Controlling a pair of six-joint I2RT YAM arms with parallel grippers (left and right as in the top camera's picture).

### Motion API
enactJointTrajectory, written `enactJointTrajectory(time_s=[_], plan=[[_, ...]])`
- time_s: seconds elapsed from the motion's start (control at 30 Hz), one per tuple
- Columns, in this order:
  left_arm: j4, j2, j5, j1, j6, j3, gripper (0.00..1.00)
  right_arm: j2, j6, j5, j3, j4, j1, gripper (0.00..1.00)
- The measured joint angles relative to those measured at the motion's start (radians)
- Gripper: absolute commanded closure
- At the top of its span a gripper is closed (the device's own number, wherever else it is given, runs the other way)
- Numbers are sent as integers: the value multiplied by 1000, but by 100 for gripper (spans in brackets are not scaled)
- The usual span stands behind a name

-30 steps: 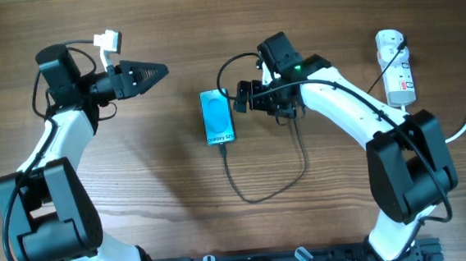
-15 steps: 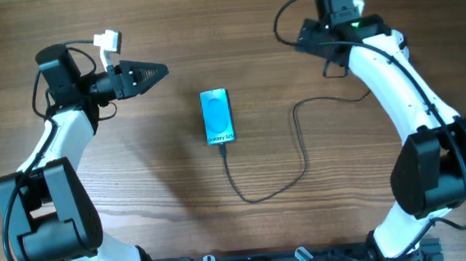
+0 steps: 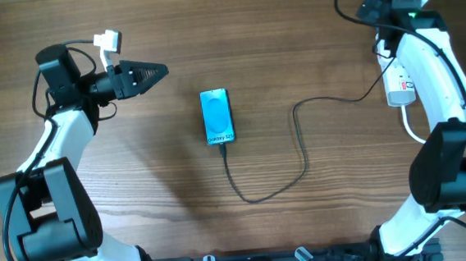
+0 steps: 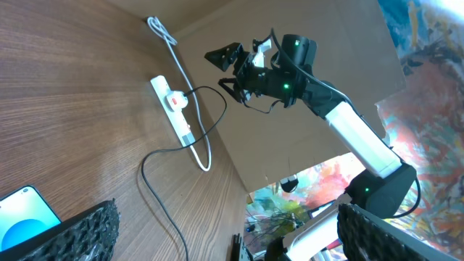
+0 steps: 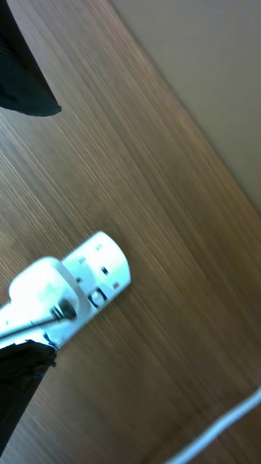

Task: Plug charger to phone and switch on socket
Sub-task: 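Move the right gripper over the white power strip's switch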

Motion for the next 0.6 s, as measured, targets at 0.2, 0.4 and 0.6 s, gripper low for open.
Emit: enactJointTrajectory(time_s=[0.2,0.4,0.6], plan=[[0,0,0,0,0,0,0,-12,-1,53,0,-58,-91,0],[0,0,0,0,0,0,0,-12,126,51,3,-256,-290,0],[0,0,0,0,0,0,0,-16,137,26,-24,-386,-324,0]])
